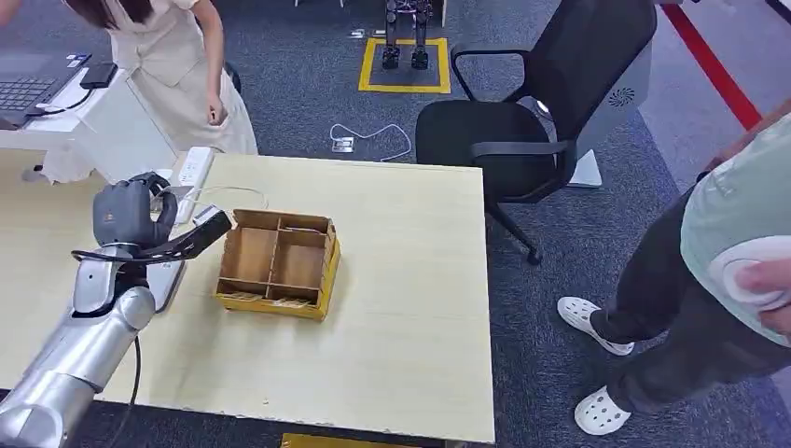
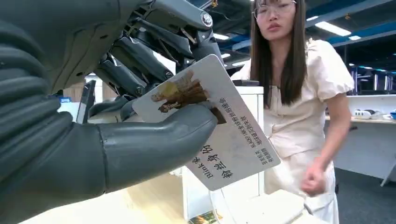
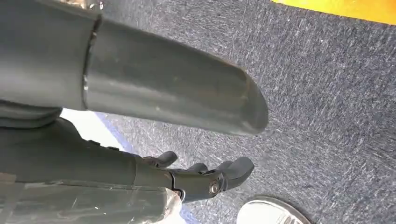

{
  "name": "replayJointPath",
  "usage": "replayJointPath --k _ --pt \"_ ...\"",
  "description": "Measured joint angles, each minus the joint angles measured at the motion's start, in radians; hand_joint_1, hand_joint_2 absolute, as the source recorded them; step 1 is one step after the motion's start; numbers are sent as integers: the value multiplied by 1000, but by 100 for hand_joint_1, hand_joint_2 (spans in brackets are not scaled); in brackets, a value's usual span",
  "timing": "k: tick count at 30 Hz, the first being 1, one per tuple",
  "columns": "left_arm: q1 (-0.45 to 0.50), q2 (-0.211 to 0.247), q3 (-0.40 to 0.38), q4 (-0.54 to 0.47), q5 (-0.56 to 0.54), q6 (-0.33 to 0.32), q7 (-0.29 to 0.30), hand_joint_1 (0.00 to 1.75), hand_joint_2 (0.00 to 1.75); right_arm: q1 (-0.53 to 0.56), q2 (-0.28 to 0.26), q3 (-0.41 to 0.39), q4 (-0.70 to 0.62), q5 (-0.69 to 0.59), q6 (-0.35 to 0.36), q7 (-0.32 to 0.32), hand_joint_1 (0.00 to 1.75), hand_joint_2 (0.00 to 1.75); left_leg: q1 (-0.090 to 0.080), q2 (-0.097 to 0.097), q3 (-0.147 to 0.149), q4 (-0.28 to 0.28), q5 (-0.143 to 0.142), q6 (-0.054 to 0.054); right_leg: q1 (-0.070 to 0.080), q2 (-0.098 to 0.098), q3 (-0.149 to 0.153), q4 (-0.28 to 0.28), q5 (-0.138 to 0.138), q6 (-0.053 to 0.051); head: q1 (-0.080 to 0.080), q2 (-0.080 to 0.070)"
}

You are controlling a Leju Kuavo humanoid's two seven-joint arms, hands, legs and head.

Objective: Pass the card to the sensor for recognition and then transmit it.

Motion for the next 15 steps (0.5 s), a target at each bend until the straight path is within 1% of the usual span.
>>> replayJointPath --k 3,5,7,9,11,13,15 --pt "0 0 0 0 3 -3 -2 175 175 0 -1 3 0 0 0 0 0 0 0 0 0 0 0 0 0 0 0 0 0 0 0 0" --pt "0 1 0 0 12 -16 -19 175 175 -2 -3 8 0 -7 -2 -1 0 0 0 0 0 0 0 0 0 0 0 0 0 0 0 0" --pt "2 11 -1 0 16 -30 -48 175 175 -6 -6 17 0 -19 -6 -8 0 0 0 0 0 0 0 0 0 0 0 0 0 0 0 0" --pt "9 31 -1 -2 11 -34 -58 175 175 -11 -9 29 0 -39 -16 -17 0 0 0 1 0 0 0 0 0 1 0 0 0 0 0 0" --pt "24 55 -1 -3 -8 -21 -58 175 175 -17 -13 47 0 -61 -29 -19 0 0 0 1 0 0 0 0 0 2 0 0 0 0 0 0" --pt "53 85 0 -8 -18 11 -61 175 175 -19 -18 65 0 -79 -38 -23 0 0 0 1 0 -1 0 0 0 2 0 0 0 0 0 0" --pt "82 101 6 -11 -17 35 -69 175 175 -22 -24 80 0 -90 -45 -25 0 0 0 1 0 -1 0 0 0 1 -1 0 -1 0 0 0"
